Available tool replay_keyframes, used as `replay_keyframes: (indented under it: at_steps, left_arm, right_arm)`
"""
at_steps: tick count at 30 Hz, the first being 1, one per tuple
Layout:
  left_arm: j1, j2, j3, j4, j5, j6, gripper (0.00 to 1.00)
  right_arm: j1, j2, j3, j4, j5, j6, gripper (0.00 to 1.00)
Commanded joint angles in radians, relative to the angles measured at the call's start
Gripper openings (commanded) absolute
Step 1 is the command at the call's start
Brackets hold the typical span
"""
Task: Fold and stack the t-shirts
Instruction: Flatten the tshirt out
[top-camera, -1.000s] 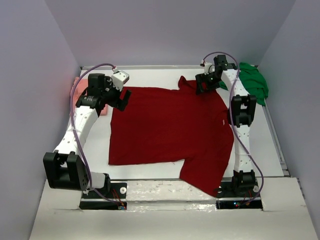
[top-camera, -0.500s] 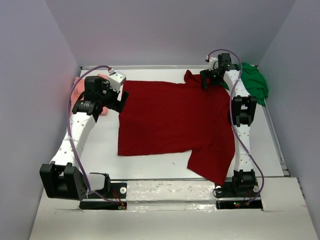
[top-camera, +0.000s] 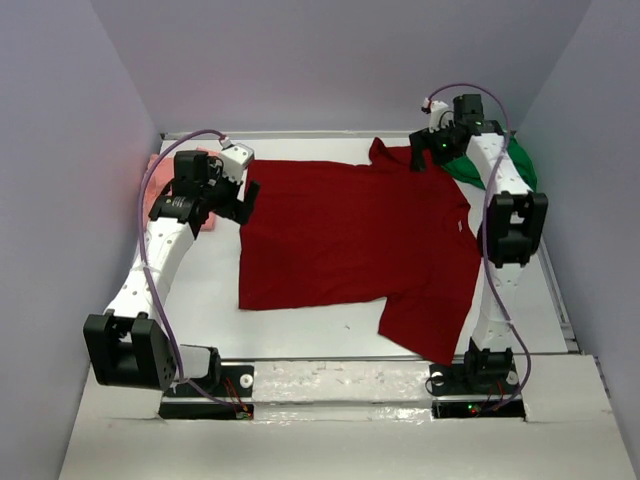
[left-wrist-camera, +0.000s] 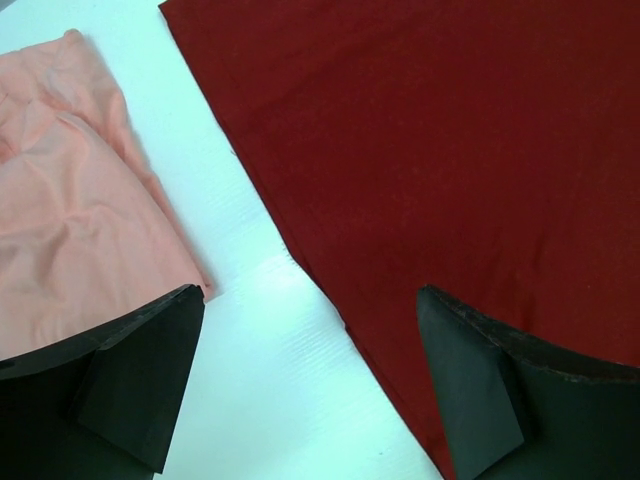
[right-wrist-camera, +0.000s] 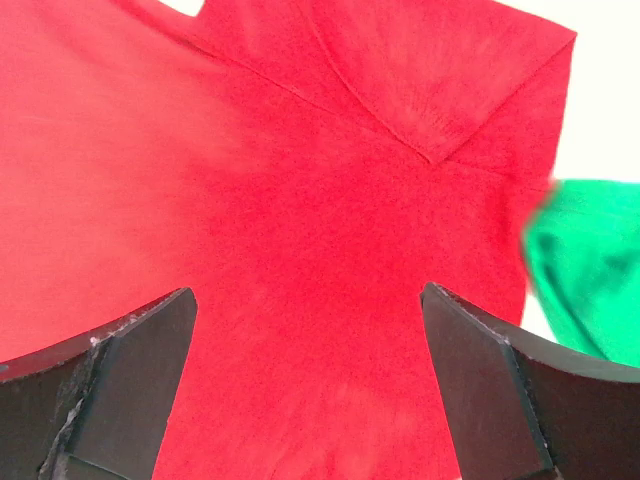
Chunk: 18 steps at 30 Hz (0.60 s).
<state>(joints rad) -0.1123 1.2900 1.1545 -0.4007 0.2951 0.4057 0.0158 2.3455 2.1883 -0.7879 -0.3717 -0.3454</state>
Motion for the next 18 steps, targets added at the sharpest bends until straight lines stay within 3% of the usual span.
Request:
replay_keyframes:
  at_steps: [1,4,10,18]
  left_arm:
    - [-0.009,0.011,0.082,0.014,0.044,-0.021,0.99]
    - [-0.013,0.023,0.099,0.035,0.09,-0.019,0.99]
    - [-0.05,0.135,0.103,0.092,0.136,-0.005,0.99]
    - [-0.161,0.375,0.261,0.122,0.105,0.076,0.99]
  right_arm:
    - [-0.011,-0.349,-0.106,0.036,-0.079,-0.024,1.0]
    - [-0.011,-0.518,-0.18,0.021,-0.062,-0.032,1.0]
    - [-0.011,-0.682,-0.298,-0.115,0.019,-0.05,1.0]
    - [-0.011,-1.082,-0.842,-0.037,0.189,-0.014,1.0]
